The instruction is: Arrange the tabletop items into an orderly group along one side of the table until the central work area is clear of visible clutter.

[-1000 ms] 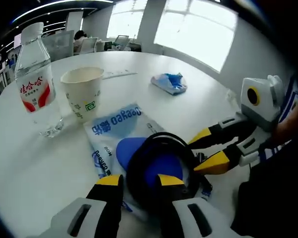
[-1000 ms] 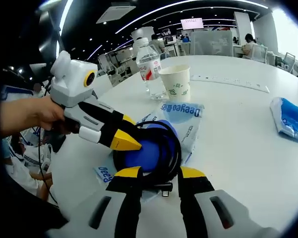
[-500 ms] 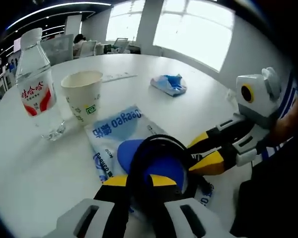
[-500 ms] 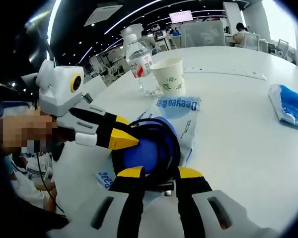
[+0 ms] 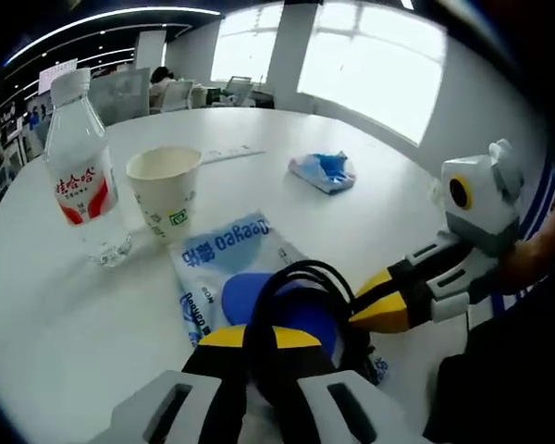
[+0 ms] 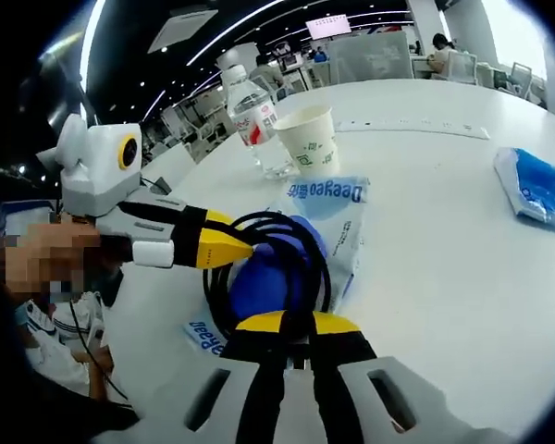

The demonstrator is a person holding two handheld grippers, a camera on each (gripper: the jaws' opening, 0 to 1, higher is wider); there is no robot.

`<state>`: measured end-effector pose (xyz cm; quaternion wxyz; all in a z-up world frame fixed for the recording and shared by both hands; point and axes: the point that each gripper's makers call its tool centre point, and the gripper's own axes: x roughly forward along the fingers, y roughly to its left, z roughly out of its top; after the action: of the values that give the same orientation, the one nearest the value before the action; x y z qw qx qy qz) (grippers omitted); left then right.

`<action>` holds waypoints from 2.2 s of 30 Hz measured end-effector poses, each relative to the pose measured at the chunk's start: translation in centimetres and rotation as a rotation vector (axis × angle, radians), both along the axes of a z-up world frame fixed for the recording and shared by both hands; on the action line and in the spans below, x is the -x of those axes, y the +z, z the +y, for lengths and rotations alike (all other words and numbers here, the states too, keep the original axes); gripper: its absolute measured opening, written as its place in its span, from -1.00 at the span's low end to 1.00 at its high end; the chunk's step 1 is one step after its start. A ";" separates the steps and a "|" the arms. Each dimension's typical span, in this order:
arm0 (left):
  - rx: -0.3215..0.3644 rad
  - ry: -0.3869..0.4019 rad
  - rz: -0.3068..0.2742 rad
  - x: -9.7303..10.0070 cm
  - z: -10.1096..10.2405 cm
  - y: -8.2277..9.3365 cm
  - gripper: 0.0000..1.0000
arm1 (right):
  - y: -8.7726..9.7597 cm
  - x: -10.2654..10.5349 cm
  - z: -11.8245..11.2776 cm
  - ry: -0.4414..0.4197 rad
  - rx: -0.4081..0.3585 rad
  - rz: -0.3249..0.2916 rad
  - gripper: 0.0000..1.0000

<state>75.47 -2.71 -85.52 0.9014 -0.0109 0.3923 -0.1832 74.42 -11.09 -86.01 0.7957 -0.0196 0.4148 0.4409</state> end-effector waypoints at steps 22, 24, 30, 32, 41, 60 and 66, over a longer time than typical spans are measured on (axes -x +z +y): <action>-0.008 0.050 -0.070 1.4 -0.3 3.7 -0.93 | 3.8 1.0 -0.9 0.026 -0.056 -0.072 -1.00; -0.010 0.054 -0.077 1.4 -0.6 4.5 -0.93 | 4.3 1.0 -1.1 0.026 -0.062 -0.077 -1.00; -0.018 0.052 -0.103 1.2 -1.7 5.8 -0.93 | 5.1 0.5 -1.9 0.040 -0.059 -0.118 -1.00; -0.019 0.052 -0.109 1.0 -1.8 6.0 -0.93 | 5.4 0.3 -2.2 0.032 -0.068 -0.117 -1.00; -0.007 0.069 -0.136 0.8 -3.4 7.7 -0.92 | 7.0 -0.2 -3.7 0.014 -0.084 -0.141 -1.00; 0.036 0.074 -0.154 -1.1 -8.4 8.7 -0.92 | 8.4 -2.2 -8.8 -0.038 -0.083 -0.190 -1.00; 0.050 0.070 -0.155 -1.7 -10.7 8.8 -0.92 | 8.4 -3.2 -10.8 -0.074 -0.080 -0.188 -1.00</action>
<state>77.19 -13.36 -76.76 0.9343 -0.0329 0.3158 -0.1619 77.62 -21.89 -77.60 0.8470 -0.0136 0.3210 0.4235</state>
